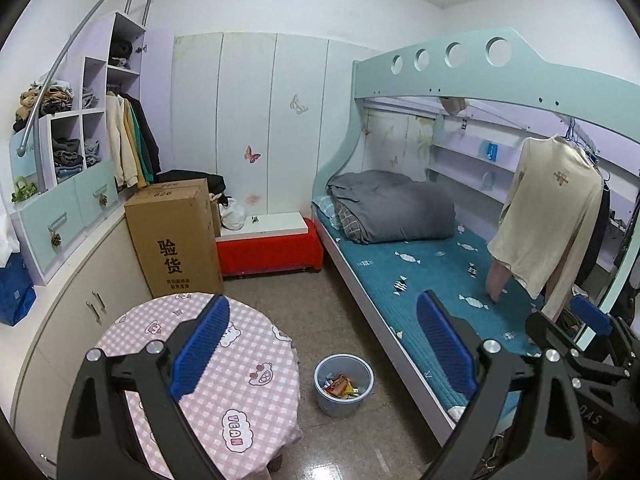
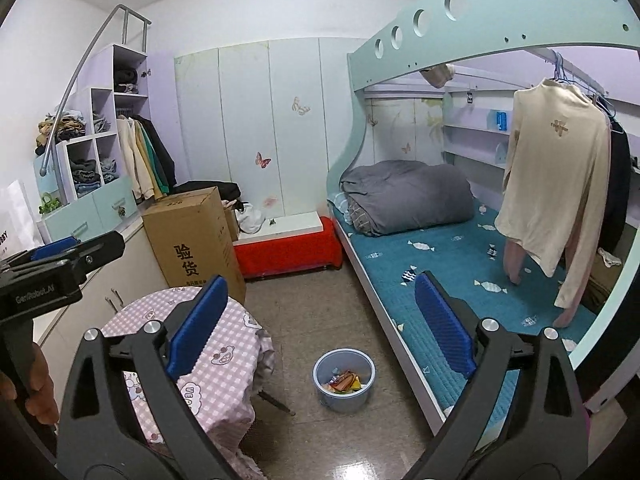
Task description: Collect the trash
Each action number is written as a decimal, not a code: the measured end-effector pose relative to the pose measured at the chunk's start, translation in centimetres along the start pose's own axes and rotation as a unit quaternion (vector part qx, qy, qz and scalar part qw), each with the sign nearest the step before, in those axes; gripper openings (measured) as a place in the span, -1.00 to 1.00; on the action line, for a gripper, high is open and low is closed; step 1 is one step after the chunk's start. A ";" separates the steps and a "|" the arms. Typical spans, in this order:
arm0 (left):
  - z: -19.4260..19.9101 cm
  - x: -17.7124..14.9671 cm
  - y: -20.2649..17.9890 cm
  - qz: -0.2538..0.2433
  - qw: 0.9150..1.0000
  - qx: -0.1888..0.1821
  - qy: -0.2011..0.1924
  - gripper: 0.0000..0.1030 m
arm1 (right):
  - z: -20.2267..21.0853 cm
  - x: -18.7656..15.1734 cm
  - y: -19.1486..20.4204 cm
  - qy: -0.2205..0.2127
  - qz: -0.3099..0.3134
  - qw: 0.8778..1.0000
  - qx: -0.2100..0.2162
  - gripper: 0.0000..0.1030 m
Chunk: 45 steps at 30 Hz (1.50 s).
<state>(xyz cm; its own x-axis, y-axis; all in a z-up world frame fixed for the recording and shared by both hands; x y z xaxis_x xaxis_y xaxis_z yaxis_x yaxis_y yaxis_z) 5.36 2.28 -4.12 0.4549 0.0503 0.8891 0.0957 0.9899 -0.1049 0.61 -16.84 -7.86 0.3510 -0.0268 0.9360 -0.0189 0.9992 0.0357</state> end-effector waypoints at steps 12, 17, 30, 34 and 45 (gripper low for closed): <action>0.5 -0.4 -0.8 -0.012 1.000 -0.011 -0.004 0.80 | 0.2 -0.6 -0.2 0.002 -0.001 1.000 -0.001 0.83; 0.3 -0.2 -0.8 -0.018 1.000 -0.013 -0.007 0.80 | 0.0 -0.6 -0.1 0.003 -0.003 1.000 -0.003 0.83; -0.1 -0.1 -0.8 -0.020 1.000 -0.017 -0.009 0.80 | -0.3 -0.4 -0.2 0.003 -0.003 1.000 -0.003 0.83; -0.2 -0.1 -0.9 -0.022 1.000 -0.018 -0.009 0.80 | -0.3 -0.4 -0.2 0.004 -0.004 1.000 -0.003 0.83; -1.0 0.3 -1.4 -0.026 0.999 -0.022 -0.008 0.80 | -1.1 -0.3 -0.8 0.008 -0.005 1.000 -0.005 0.84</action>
Point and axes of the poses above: each gripper's, at about its wrist camera, not at the fingertips, and z roughly against the way its jaws point, y to its left, x to its top, the point moved 1 cm from there along -z, roughly the way its jaws point, and after that the axes turned 4 degrees about z, right-handed, at the moved point
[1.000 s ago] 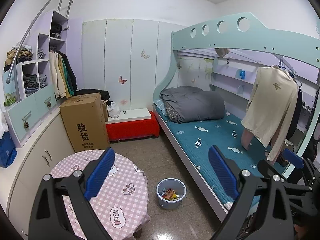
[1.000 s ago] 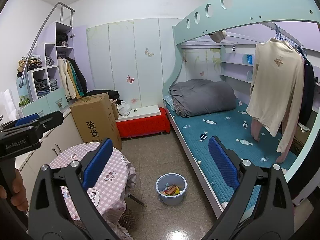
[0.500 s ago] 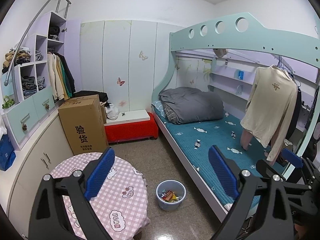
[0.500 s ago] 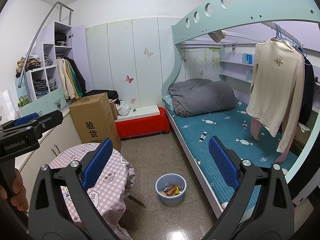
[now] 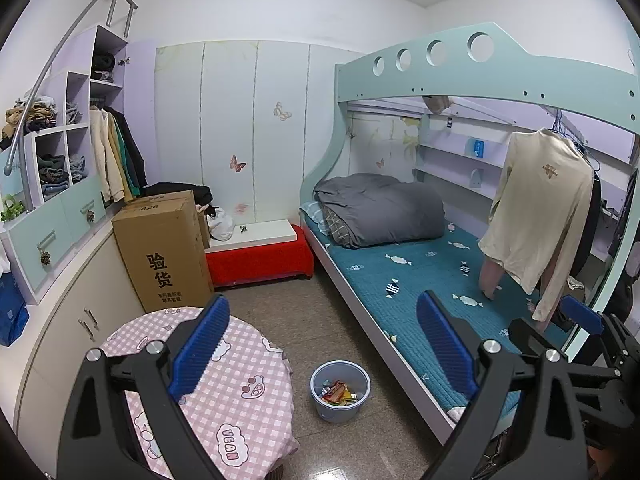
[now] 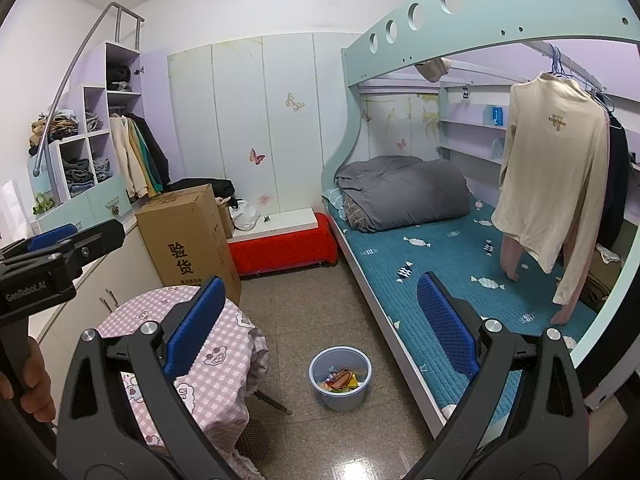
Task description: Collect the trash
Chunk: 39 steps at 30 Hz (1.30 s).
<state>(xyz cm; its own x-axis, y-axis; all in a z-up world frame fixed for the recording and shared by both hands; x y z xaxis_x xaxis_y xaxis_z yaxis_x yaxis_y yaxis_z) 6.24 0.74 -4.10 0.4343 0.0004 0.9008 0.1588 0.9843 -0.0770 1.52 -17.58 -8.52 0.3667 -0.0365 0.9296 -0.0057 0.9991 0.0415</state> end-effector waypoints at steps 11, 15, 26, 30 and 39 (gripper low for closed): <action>-0.1 -0.1 -0.2 -0.002 1.000 -0.001 0.000 0.80 | -0.2 0.0 -0.2 0.001 -0.001 1.000 0.000 0.84; -0.2 0.0 -0.3 -0.002 1.000 -0.001 0.001 0.80 | -0.3 0.0 -0.3 0.002 -0.003 1.000 0.000 0.84; -0.1 0.0 -0.4 -0.004 1.000 -0.002 0.000 0.80 | -0.3 -0.5 -0.4 0.005 -0.005 1.000 -0.001 0.84; -0.2 0.0 -0.4 -0.004 1.000 -0.001 0.001 0.80 | -0.3 -0.7 -0.4 0.005 -0.007 1.000 0.000 0.84; -0.3 -0.2 -0.5 -0.004 1.000 0.003 0.002 0.80 | -0.3 -0.8 -0.4 0.008 -0.008 1.000 0.002 0.85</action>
Point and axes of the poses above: each gripper's, at about its wrist camera, not at the fingertips, and z roughly against the way its jaws point, y to its left, x to its top, the point moved 1 cm from there along -z, roughly the way its jaws point, and after that the axes turned 4 degrees about z, right-handed, at the moved point
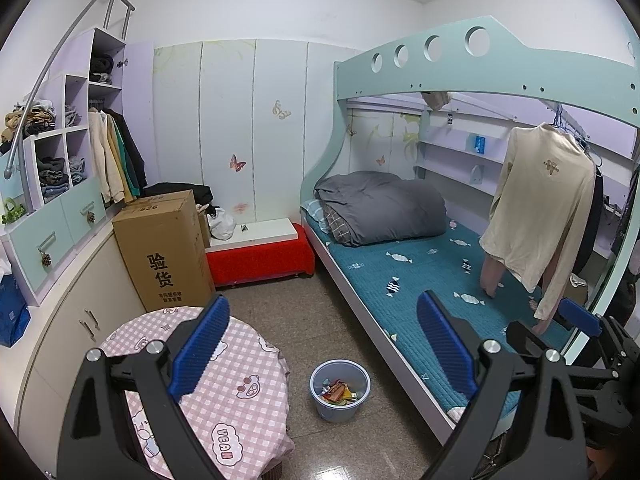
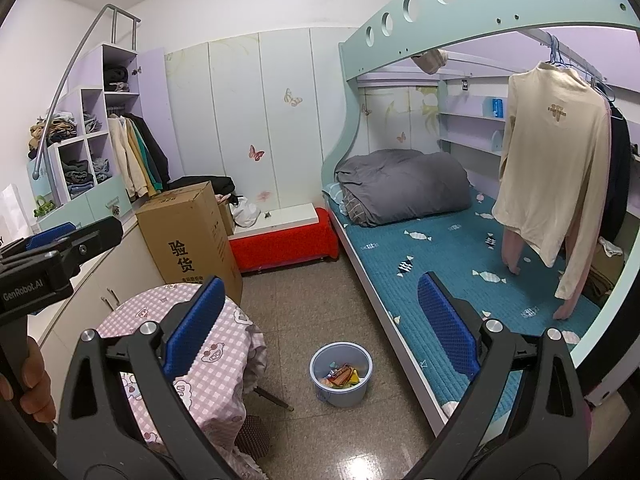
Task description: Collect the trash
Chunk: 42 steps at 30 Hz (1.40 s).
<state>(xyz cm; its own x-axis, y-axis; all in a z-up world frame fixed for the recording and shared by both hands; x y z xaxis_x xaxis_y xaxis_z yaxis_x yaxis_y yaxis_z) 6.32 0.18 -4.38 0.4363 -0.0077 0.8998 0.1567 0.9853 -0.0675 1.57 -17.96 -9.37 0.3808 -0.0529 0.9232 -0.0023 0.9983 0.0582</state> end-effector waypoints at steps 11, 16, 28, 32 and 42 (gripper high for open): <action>-0.3 -0.2 -0.1 0.000 1.000 0.007 0.004 0.80 | -0.5 0.1 -0.2 0.005 -0.002 1.000 0.007 0.85; -0.6 -0.1 -0.4 -0.002 1.000 0.011 0.005 0.80 | -0.8 0.3 -0.7 0.007 -0.004 1.000 0.011 0.85; -1.8 0.1 -1.8 -0.001 1.000 0.024 0.012 0.80 | -1.6 0.4 -2.0 0.013 -0.005 1.000 0.020 0.85; -2.1 0.1 -2.3 0.000 0.999 0.029 0.014 0.80 | -1.9 0.5 -2.4 0.014 -0.005 1.000 0.024 0.85; -2.8 -0.2 -3.5 0.001 0.999 0.042 0.018 0.80 | -2.7 0.4 -3.5 0.018 -0.007 0.999 0.037 0.85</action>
Point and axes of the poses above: each gripper's, at about its wrist camera, not at the fingertips, and z roughly against the way its jaws point, y to its left, x to its top, the point moved 1 cm from there along -z, roughly the way its jaws point, and after that the axes turned 4 degrees about z, right-handed, at the moved point
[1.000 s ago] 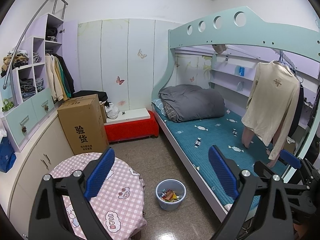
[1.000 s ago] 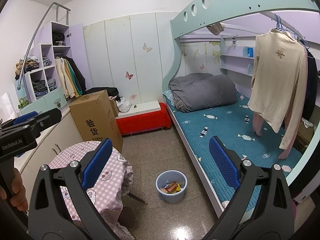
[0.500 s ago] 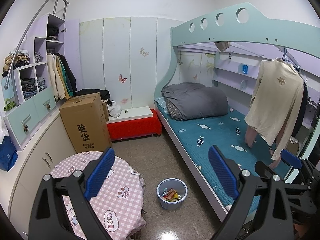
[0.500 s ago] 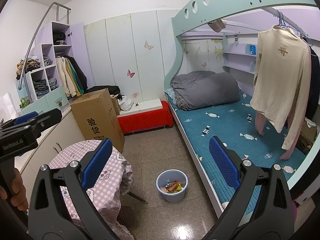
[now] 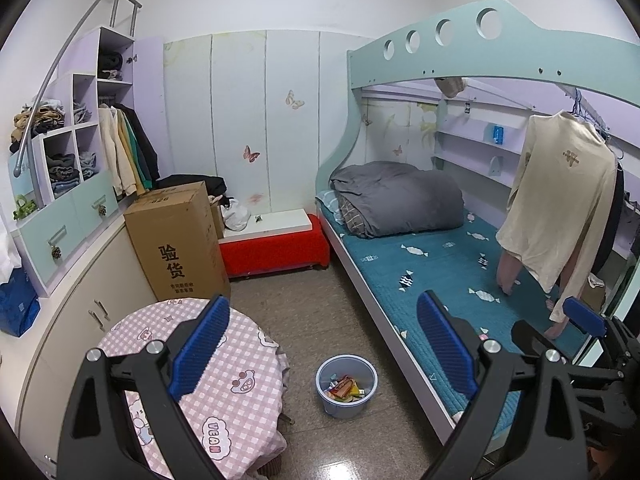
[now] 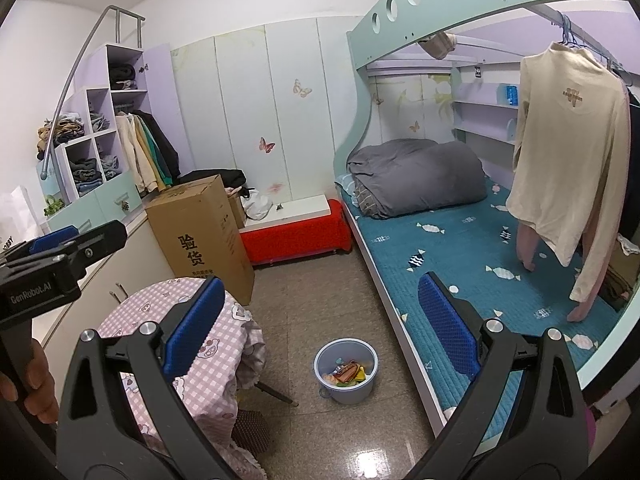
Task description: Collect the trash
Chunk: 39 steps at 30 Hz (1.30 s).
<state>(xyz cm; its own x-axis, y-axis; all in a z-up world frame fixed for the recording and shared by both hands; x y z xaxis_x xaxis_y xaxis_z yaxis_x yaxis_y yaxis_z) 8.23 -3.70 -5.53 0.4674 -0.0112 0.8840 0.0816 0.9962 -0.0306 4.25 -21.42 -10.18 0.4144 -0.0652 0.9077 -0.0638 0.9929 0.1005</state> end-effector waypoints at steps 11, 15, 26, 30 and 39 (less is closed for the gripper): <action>-0.8 -0.4 -0.9 0.005 1.000 0.017 0.010 0.80 | -0.9 -0.2 -0.7 0.012 0.000 1.000 0.015 0.85; -1.1 -0.4 -1.1 0.005 1.000 0.023 0.014 0.80 | -1.3 -0.3 -1.0 0.016 -0.001 1.000 0.020 0.85; -2.2 -0.2 -1.2 0.003 0.999 0.025 0.020 0.80 | -2.6 -0.2 -1.2 0.022 -0.007 1.000 0.021 0.85; -2.6 -0.2 -0.9 0.005 0.999 0.025 0.021 0.80 | -2.9 -0.2 -1.0 0.023 -0.005 0.999 0.021 0.85; -4.1 0.2 1.3 0.007 0.999 0.024 0.026 0.80 | -4.7 0.1 0.6 0.029 -0.003 0.999 0.020 0.85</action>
<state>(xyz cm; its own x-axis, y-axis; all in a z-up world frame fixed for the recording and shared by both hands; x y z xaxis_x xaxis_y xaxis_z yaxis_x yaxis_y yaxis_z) 12.05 -2.75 -7.34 0.5130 0.0002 0.8584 0.0323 0.9993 -0.0195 8.51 -20.40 -11.92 0.4667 -0.0639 0.8821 -0.0978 0.9876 0.1232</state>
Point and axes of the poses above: each gripper's, at about its wrist camera, not at the fingertips, and z roughly against the way its jaws point, y to its left, x to its top, the point moved 1 cm from there along -z, roughly the way its jaws point, and after that the axes turned 4 degrees about z, right-handed, at the moved point
